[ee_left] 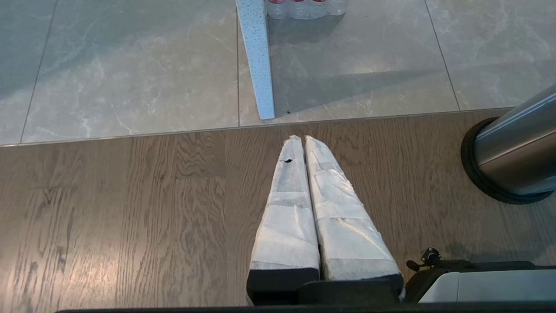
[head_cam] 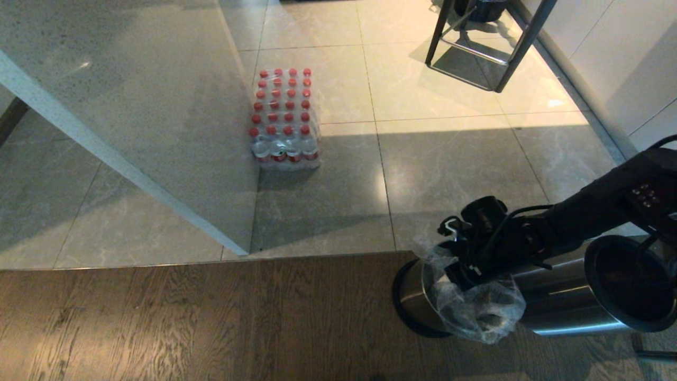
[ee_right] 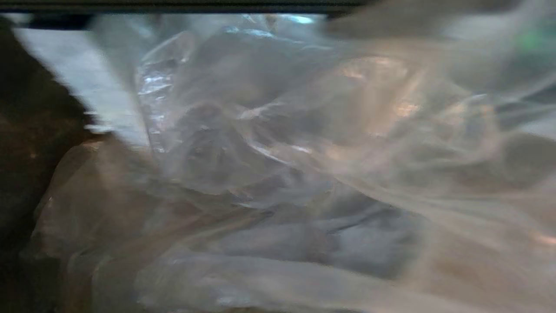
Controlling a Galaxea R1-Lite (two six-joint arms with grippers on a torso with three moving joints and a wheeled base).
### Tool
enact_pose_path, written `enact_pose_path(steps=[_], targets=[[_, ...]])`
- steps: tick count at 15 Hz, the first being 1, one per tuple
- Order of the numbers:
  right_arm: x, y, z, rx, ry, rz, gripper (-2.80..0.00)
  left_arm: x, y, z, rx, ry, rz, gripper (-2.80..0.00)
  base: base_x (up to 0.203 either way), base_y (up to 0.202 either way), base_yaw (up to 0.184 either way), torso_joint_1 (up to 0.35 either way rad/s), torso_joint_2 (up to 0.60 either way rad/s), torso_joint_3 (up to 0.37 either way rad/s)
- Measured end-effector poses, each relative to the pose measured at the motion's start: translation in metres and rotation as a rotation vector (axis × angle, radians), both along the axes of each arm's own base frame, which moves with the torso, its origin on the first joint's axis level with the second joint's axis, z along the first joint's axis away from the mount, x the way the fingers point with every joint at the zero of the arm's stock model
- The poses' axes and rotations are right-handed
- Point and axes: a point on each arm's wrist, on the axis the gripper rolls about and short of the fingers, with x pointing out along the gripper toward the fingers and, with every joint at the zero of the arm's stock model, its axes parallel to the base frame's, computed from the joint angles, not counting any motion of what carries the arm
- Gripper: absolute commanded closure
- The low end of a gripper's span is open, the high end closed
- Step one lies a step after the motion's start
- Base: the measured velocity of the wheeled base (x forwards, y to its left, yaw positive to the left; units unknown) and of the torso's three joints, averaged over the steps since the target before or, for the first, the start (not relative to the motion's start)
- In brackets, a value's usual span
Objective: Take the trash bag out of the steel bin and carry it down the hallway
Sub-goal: Pick up the trash bag
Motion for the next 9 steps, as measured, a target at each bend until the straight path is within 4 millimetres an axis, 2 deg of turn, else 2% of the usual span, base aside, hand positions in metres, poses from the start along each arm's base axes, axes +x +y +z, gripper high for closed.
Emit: enact_pose_path(steps=[5, 9], targets=[[-0.003, -0.001, 0.004, -0.006, -0.004, -0.008, 0.00, 0.000, 0.000, 0.000, 0.000, 0.000, 0.000, 0.00, 0.000, 0.000, 0.000, 0.000, 0.00, 0.000], [-0.008, -0.005, 0.021, 0.011, -0.036, -0.031, 0.00, 0.000, 0.000, 0.000, 0.000, 0.000, 0.000, 0.00, 0.000, 0.000, 0.000, 0.000, 0.00, 0.000]])
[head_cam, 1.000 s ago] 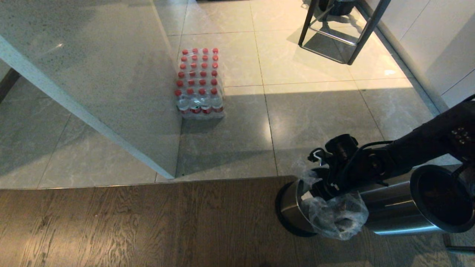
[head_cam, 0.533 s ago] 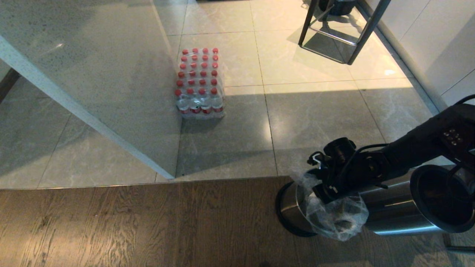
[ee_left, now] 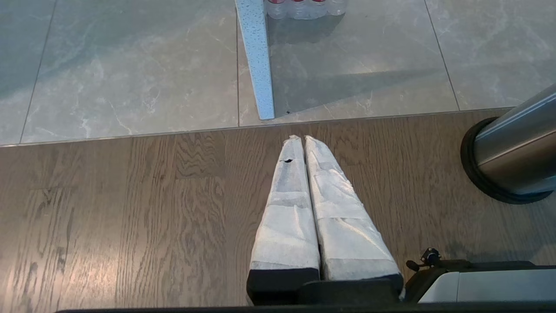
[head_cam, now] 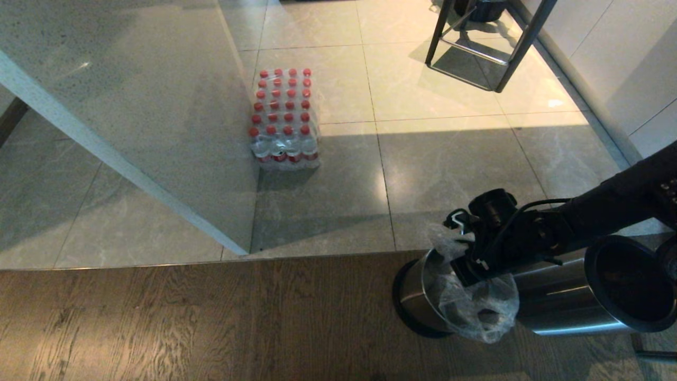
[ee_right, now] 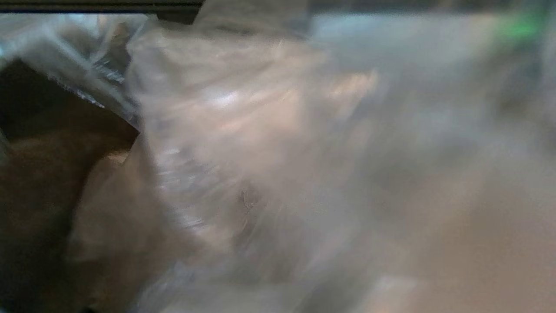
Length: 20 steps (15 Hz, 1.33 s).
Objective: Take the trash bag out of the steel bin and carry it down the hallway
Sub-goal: Pick up the trash bag
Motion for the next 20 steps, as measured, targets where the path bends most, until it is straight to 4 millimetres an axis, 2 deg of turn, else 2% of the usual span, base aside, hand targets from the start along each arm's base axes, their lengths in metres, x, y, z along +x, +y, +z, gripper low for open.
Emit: enact_pose_path(steps=[3, 7, 11, 17, 20], targets=[[-0.007, -0.002, 0.025, 0.055, -0.044, -0.067, 0.00, 0.000, 0.000, 0.000, 0.000, 0.000, 0.000, 0.00, 0.000, 0.000, 0.000, 0.000, 0.00, 0.000], [-0.035, -0.012, 0.080, 0.121, -0.161, -0.124, 0.00, 0.000, 0.000, 0.000, -0.001, 0.000, 0.000, 0.00, 0.000, 0.000, 0.000, 0.000, 0.00, 0.000], [-0.093, -0.031, 0.128, 0.149, -0.255, -0.149, 0.00, 0.000, 0.000, 0.000, 0.000, 0.000, 0.000, 0.00, 0.000, 0.000, 0.000, 0.000, 0.00, 0.000], [-0.185, -0.064, 0.168, 0.160, -0.349, -0.219, 0.00, 0.000, 0.000, 0.000, 0.000, 0.000, 0.000, 0.00, 0.000, 0.000, 0.000, 0.000, 0.00, 0.000], [-0.230, -0.079, 0.179, 0.156, -0.439, -0.269, 0.00, 0.000, 0.000, 0.000, -0.001, 0.000, 0.000, 0.00, 0.000, 0.000, 0.000, 0.000, 0.00, 0.000]])
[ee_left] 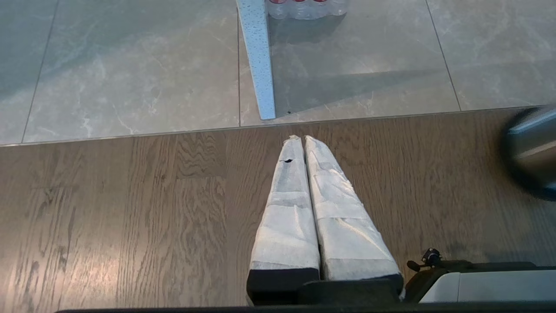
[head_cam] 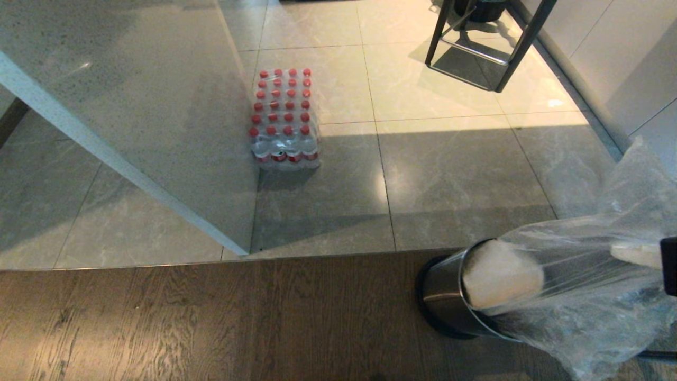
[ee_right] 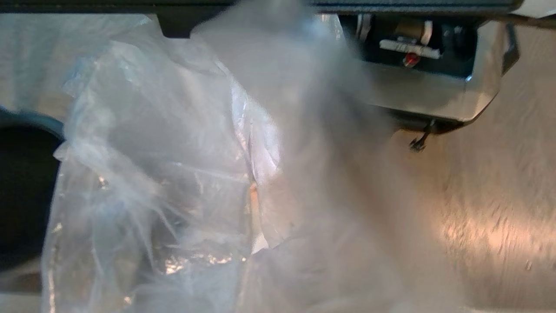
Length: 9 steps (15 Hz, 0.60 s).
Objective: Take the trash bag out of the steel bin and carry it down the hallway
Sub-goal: Pick up the trash bag
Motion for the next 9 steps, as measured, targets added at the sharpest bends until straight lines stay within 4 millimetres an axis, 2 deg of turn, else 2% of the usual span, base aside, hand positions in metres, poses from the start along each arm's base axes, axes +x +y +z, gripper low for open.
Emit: enact_pose_path(steps=[3, 5, 9], targets=[[-0.033, -0.007, 0.005, -0.029, -0.101, -0.040, 0.00, 0.000, 0.000, 0.000, 0.000, 0.000, 0.000, 0.00, 0.000, 0.000, 0.000, 0.000, 0.00, 0.000], [-0.046, -0.009, -0.004, -0.037, -0.097, -0.042, 0.00, 0.000, 0.000, 0.000, 0.000, 0.000, 0.000, 0.00, 0.000, 0.000, 0.000, 0.000, 0.00, 0.000], [-0.049, -0.009, -0.009, -0.030, -0.092, -0.030, 0.00, 0.000, 0.000, 0.000, 0.000, 0.000, 0.000, 0.00, 0.000, 0.000, 0.000, 0.000, 0.00, 0.000]])
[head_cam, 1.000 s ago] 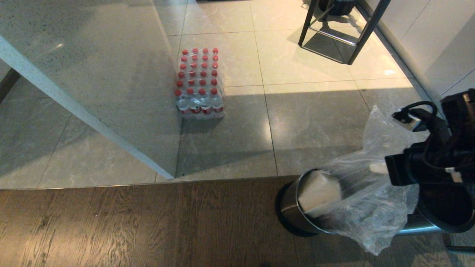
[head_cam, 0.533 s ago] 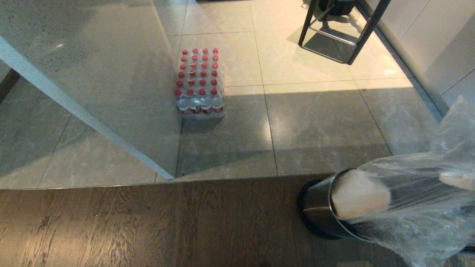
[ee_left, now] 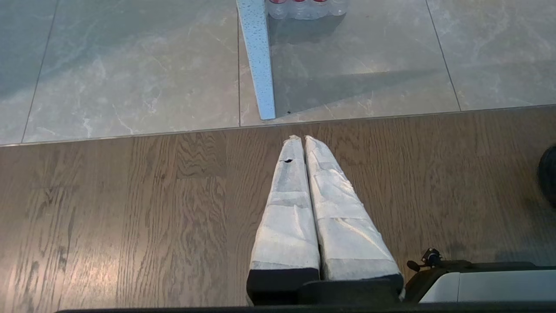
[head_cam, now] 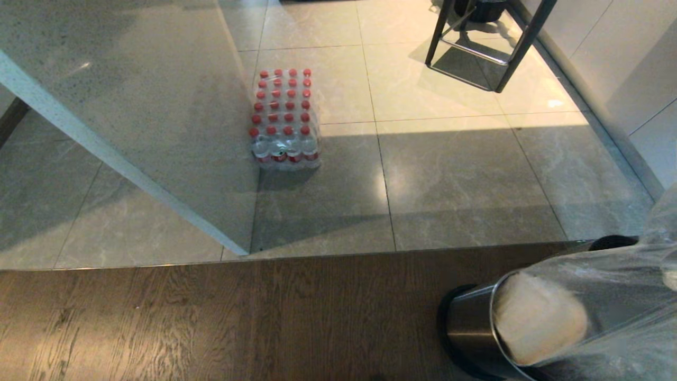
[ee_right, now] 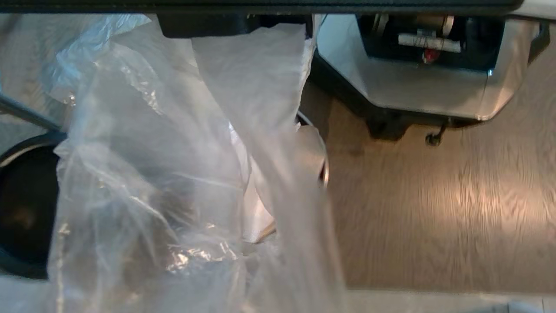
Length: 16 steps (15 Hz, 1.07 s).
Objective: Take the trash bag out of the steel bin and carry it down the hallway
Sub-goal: Pick up the trash bag
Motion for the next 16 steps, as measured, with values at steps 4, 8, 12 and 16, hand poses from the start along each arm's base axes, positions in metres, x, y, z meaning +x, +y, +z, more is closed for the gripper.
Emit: enact_pose_path(steps=[4, 8, 12, 16], targets=[[0.005, -0.001, -0.005, 0.016, 0.012, -0.005, 0.00, 0.000, 0.000, 0.000, 0.000, 0.000, 0.000, 0.00, 0.000, 0.000, 0.000, 0.000, 0.00, 0.000], [0.011, -0.001, 0.005, 0.035, -0.016, 0.017, 0.00, 0.000, 0.000, 0.000, -0.001, 0.000, 0.000, 0.00, 0.000, 0.000, 0.000, 0.000, 0.00, 0.000], [0.022, 0.001, 0.000, 0.059, 0.013, 0.023, 0.00, 0.000, 0.000, 0.000, 0.000, 0.000, 0.000, 0.00, 0.000, 0.000, 0.000, 0.000, 0.00, 0.000], [0.029, 0.000, 0.014, 0.080, -0.015, 0.010, 0.00, 0.000, 0.000, 0.000, 0.000, 0.000, 0.000, 0.00, 0.000, 0.000, 0.000, 0.000, 0.00, 0.000]])
